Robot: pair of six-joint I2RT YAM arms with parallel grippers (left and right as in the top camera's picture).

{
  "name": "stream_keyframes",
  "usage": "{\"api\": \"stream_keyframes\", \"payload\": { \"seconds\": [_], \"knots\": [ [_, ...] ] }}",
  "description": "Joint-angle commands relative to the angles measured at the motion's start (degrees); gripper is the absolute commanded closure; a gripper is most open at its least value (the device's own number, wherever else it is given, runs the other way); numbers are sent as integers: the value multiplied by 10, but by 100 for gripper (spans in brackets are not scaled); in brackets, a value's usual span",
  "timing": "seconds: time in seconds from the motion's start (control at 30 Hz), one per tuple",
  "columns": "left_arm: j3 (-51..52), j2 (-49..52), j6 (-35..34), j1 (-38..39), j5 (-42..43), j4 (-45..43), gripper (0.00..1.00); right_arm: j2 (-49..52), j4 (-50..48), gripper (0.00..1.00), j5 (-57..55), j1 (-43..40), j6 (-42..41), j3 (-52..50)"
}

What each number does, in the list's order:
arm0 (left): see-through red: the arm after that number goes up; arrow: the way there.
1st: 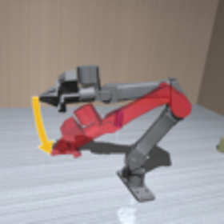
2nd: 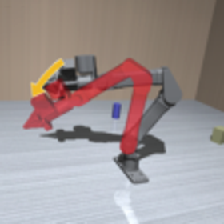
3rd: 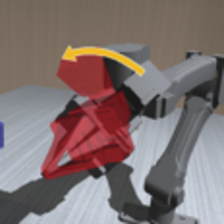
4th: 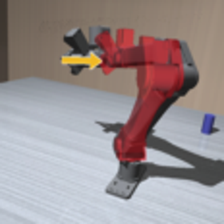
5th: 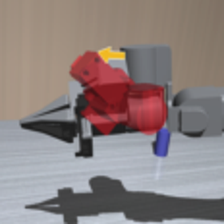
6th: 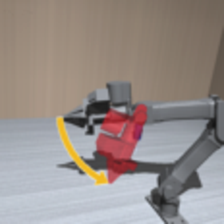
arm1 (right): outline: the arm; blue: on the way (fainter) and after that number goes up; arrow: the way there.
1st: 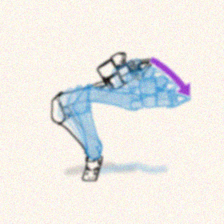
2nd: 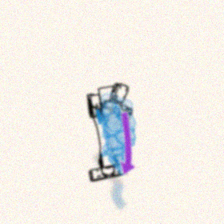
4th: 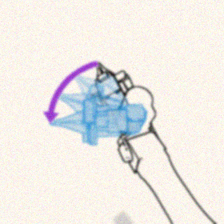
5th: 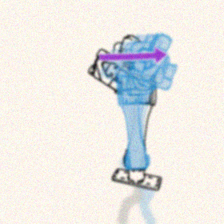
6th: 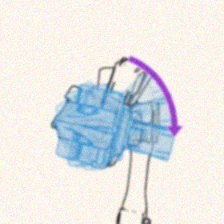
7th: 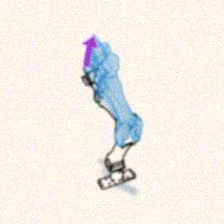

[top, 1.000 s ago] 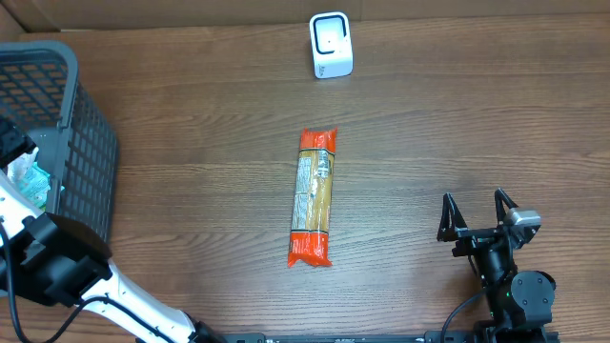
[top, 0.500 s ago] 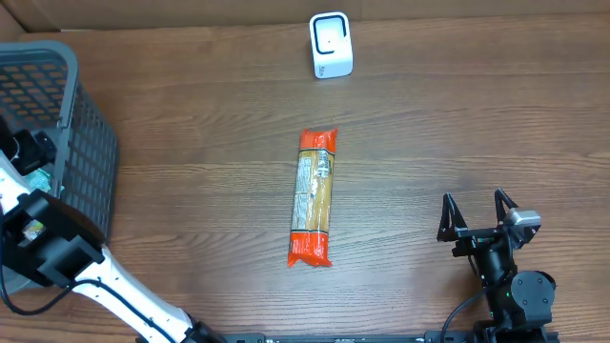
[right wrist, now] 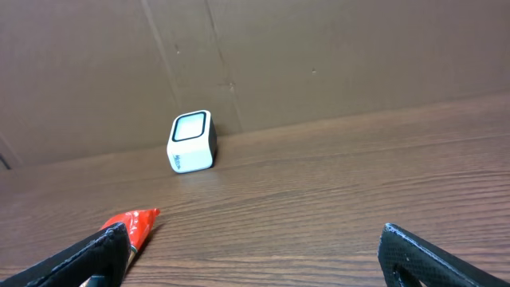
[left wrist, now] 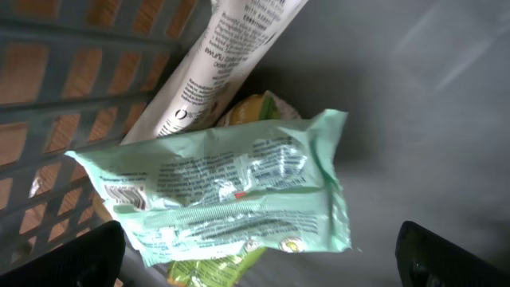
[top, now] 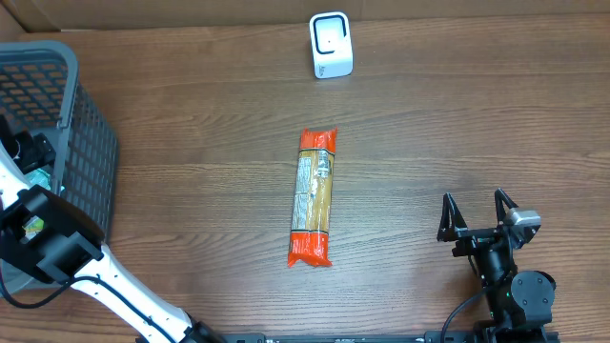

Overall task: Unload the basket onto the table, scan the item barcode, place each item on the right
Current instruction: 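Return the left gripper to the basket and grasp the mint-green snack pack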

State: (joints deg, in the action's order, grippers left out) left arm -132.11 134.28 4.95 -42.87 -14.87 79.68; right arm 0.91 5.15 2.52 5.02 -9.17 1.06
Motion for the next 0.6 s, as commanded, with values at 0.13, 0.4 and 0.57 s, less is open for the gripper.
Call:
{"api": "stream_keyframes", "payload": {
  "seconds": [0.13, 0.4, 0.57],
  "knots": [
    [79, 4, 13, 3, -52, -43, 0, -4, -4, 0, -5, 3, 1, -5],
    [110, 4, 13, 4, -67, -70, 12, -4, -4, 0, -5, 3, 1, -5],
    [111, 5, 12, 4, -59, -71, 22, -4, -4, 0, -5, 3, 1, -5]
  ]
}}
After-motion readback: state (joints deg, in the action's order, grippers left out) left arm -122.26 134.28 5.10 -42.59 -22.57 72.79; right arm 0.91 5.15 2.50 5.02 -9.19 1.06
